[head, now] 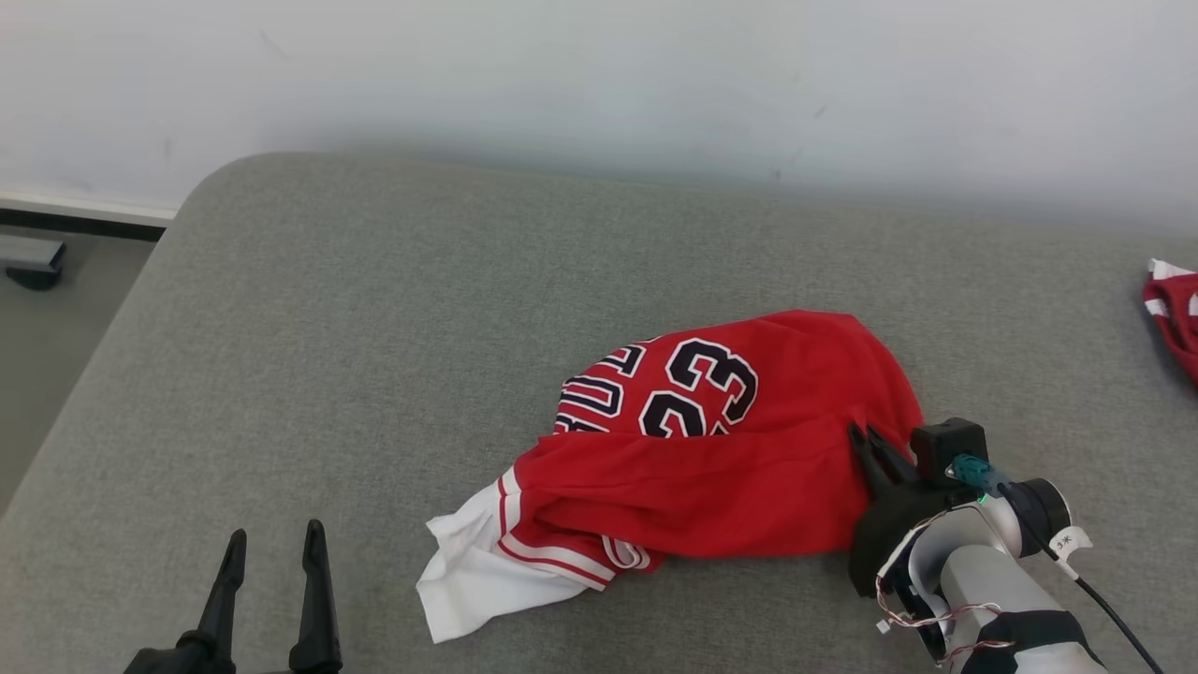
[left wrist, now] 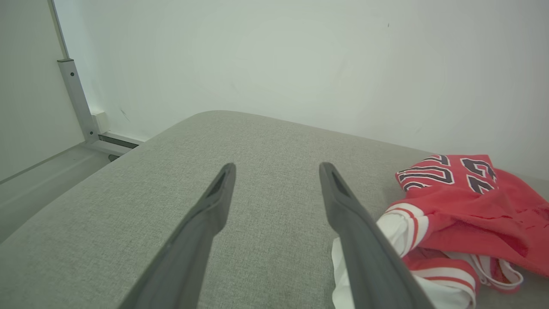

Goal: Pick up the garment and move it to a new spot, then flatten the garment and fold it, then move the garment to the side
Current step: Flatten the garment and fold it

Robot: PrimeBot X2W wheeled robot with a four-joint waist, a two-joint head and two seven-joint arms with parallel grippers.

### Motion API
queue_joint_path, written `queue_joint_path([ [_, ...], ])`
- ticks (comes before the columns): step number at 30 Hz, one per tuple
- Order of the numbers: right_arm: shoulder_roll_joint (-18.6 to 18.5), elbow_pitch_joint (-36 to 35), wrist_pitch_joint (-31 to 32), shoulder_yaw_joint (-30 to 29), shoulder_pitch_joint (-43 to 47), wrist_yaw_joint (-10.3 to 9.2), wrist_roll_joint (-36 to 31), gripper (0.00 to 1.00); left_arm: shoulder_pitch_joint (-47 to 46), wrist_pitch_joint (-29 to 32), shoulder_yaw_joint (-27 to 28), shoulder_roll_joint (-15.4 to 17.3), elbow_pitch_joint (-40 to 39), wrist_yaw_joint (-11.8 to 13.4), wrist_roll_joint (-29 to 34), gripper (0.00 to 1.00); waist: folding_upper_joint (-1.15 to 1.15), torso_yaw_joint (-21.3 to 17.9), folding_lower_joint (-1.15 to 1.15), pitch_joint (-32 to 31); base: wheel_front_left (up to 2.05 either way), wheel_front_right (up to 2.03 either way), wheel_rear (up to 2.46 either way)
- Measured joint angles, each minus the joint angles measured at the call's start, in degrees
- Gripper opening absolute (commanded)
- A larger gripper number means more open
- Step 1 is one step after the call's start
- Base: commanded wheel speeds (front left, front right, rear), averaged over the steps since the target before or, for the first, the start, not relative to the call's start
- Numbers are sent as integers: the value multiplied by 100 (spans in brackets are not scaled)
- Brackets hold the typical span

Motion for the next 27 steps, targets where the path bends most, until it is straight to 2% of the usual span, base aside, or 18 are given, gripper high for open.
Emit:
queue_joint_path([
  [3,7,-105,-103,23,5,0,4,0,7,0,18,-8,5,-1,7,100,0,-58,0,-36,0,0,0],
  [6,55,-561,-163,-7,94,0,168,0,52,0,83,-8,4,-1,7,100,0,-175,0,-105,0,0,0],
  [9,56,-1551,-171,-38,516,0,304,0,167,1,140,-10,12,-2,1,100,0,-338,0,-173,0,0,0],
  [13,-164,-2853,-172,-67,1454,0,365,0,268,0,151,-12,12,1,-31,100,0,-593,0,-251,0,0,0],
  [19,-334,-4256,-174,-504,2876,0,560,0,283,1,154,-12,1,12,-62,100,0,-988,0,-309,0,0,0],
  [21,-348,-4498,-176,-582,3200,0,584,0,285,0,154,-12,2,29,-69,100,-1,-1111,-1,-308,0,0,0],
  [27,-381,-4492,-187,-689,3688,0,601,0,264,0,83,-13,91,29,-74,100,0,-1390,-1,-262,0,0,0],
])
